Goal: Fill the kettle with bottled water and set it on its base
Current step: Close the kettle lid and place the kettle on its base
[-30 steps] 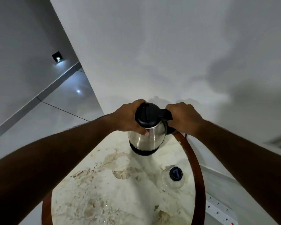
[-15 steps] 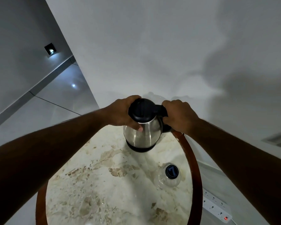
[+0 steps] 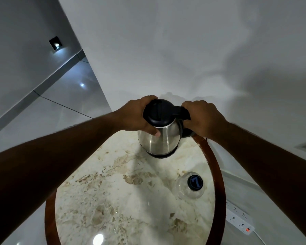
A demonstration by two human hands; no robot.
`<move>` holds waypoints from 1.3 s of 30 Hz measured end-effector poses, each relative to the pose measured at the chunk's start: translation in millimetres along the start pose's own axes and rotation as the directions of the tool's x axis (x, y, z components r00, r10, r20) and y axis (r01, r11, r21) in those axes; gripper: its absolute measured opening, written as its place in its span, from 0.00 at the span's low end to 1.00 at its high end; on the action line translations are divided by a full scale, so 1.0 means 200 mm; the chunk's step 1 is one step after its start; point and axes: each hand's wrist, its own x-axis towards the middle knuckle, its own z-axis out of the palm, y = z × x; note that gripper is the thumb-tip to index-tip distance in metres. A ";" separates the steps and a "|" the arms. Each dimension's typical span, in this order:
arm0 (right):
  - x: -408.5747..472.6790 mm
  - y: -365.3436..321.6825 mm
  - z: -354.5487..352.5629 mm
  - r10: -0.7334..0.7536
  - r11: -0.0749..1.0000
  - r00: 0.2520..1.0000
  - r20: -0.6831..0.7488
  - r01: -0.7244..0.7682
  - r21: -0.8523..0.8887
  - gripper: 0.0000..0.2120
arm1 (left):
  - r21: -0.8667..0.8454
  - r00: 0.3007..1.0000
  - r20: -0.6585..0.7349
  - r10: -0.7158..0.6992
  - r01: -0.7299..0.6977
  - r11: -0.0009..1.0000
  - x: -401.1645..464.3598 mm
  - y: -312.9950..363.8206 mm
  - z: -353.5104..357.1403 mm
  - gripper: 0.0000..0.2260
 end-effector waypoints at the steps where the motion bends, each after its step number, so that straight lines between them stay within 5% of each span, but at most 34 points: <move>1: 0.00 0.01 0.00 0.000 1.000 1.000 -0.015 0.000 0.011 0.12 | -0.003 1.000 0.003 0.006 -0.006 1.000 0.01 0.01 0.00 0.50; 9: -0.04 0.09 0.04 0.007 0.999 0.993 -0.119 -0.001 0.052 0.13 | -0.016 0.999 0.005 0.043 -0.043 0.999 0.04 0.04 0.03 0.47; 39: -0.07 0.11 0.06 0.049 0.994 0.997 -0.062 -0.043 0.098 0.13 | -0.065 1.000 0.025 0.003 -0.001 0.998 0.03 0.02 0.08 0.52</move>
